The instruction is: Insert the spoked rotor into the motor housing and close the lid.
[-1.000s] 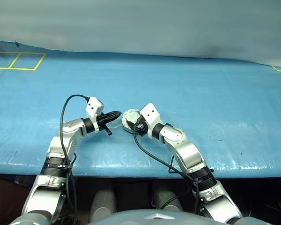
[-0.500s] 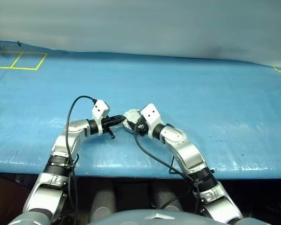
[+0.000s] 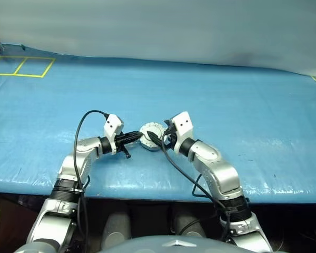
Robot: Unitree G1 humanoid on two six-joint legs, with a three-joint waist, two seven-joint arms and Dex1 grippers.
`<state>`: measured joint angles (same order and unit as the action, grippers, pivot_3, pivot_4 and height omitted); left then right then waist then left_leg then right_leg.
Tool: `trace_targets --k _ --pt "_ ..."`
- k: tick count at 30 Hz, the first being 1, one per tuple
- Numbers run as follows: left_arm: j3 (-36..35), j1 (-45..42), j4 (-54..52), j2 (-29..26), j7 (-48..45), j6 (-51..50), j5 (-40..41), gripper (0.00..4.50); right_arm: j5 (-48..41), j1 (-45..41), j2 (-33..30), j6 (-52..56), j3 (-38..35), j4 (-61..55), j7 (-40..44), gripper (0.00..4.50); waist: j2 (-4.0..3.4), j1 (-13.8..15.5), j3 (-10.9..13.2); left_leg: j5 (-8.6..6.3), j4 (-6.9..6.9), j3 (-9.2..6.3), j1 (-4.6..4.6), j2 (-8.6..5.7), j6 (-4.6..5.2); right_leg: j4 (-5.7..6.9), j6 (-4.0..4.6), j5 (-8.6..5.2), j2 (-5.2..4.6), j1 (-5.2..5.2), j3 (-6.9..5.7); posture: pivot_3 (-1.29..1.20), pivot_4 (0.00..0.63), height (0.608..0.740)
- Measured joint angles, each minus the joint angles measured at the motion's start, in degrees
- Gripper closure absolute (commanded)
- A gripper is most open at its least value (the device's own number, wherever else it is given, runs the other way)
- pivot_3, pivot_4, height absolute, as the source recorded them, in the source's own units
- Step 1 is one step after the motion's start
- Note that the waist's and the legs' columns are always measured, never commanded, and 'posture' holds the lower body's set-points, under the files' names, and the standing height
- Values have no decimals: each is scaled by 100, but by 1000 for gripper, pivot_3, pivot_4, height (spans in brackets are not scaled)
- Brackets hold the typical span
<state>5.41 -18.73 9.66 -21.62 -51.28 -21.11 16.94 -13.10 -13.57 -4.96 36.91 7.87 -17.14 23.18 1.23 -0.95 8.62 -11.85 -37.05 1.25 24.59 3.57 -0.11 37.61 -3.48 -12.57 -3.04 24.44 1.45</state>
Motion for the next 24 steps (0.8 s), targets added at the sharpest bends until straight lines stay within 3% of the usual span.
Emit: trace_targets --k 5,10,24 --pt "-8 150 -95 85 2 7 11 4500 -1223 287 385 1059 -978 -519 -276 17 0 37 0 0 0 -1 1 -1 0 -2 1 0 -4 -3 -2 0 150 740" --pt "-40 209 -120 101 4 19 62 4500 -2095 612 746 1823 -1887 -338 -710 17 -1 22 0 0 -1 2 0 -3 0 -4 0 0 -10 -1 -4 0 150 740" --pt "-44 337 -292 77 126 35 101 4500 -3591 556 884 1963 -2397 964 -1107 17 -6 -42 1 0 1 -1 0 -2 0 -10 -1 0 -10 -2 -6 0 150 740"
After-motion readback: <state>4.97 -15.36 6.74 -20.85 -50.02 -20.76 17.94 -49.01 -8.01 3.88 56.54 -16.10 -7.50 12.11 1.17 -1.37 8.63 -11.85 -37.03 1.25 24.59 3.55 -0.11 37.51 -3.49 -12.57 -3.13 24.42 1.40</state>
